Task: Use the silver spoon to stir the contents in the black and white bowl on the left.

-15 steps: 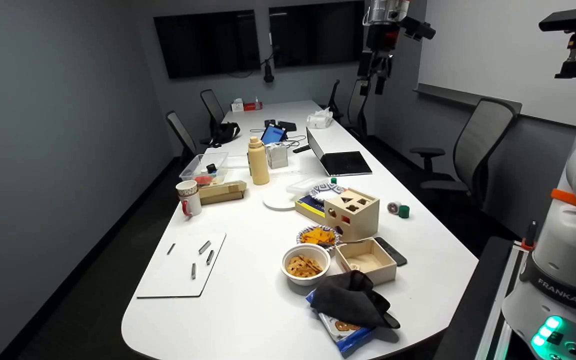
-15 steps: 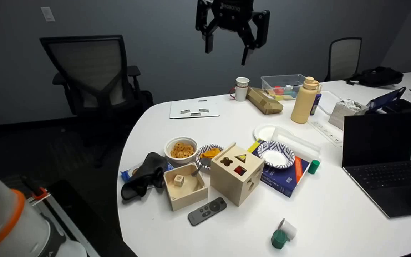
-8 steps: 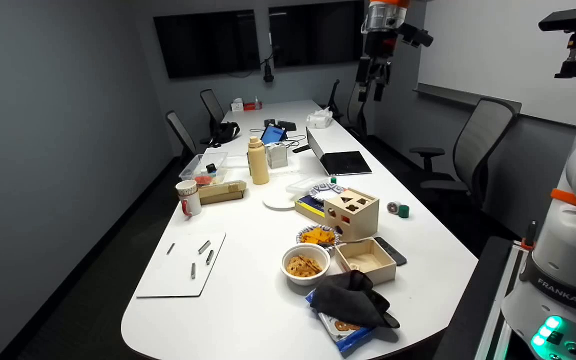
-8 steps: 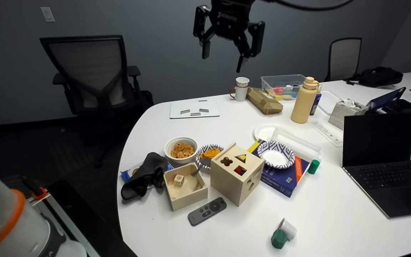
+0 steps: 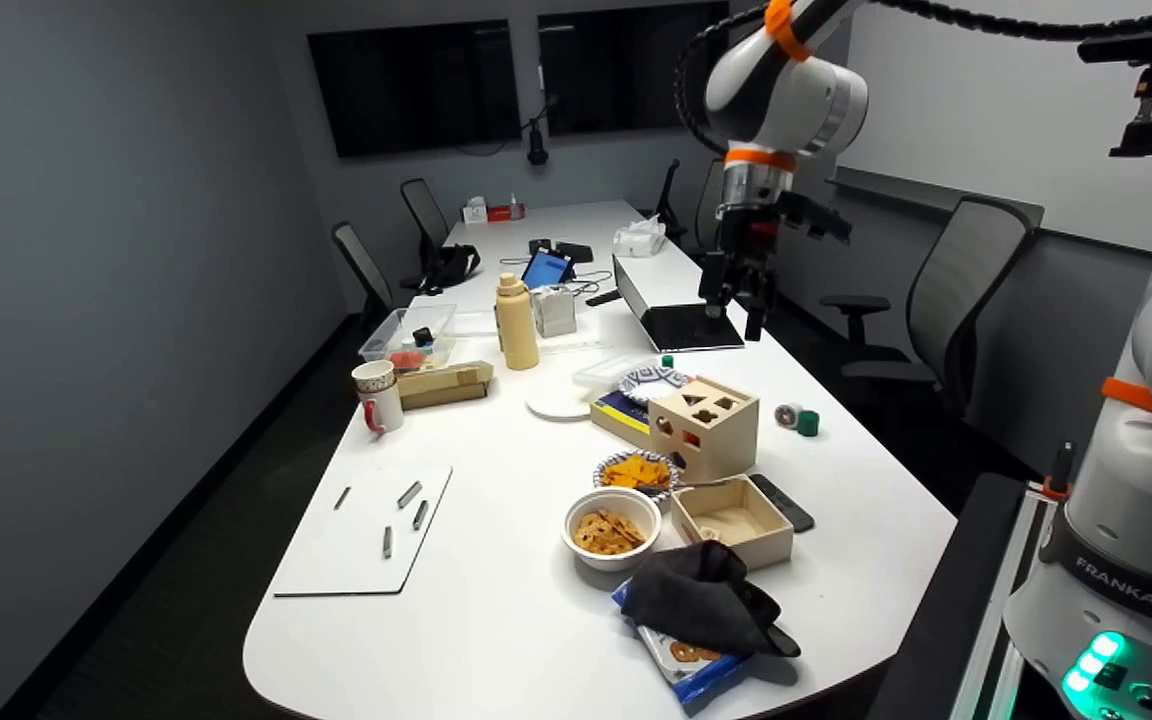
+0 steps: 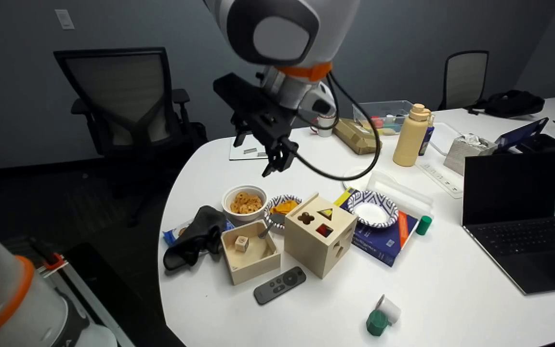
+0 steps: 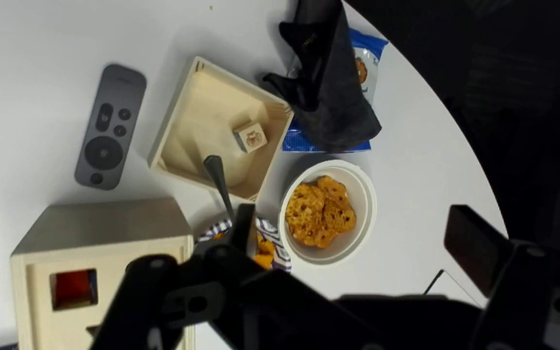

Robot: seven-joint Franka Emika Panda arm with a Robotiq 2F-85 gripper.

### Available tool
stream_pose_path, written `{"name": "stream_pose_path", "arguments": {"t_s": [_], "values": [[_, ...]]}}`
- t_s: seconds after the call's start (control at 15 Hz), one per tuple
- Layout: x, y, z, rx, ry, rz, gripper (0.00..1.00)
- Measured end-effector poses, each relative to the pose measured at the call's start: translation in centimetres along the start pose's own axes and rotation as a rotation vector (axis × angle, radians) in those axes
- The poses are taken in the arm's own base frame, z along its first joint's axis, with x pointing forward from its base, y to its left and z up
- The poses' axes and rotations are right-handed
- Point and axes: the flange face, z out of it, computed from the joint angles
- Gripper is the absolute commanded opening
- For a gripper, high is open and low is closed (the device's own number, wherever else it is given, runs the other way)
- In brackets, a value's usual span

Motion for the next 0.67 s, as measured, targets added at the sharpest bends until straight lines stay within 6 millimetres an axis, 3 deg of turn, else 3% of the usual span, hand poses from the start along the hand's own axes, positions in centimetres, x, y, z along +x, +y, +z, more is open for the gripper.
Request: {"name": "stream_pose_path", "arguments": {"t_s": [0.33, 0.67], "values": [[-1.0, 2.4, 6.5, 0.104, 0.07, 0.125, 1.0], [-2.0, 6.4, 10.3, 0.191, 0.175, 0.237, 1.0]]}}
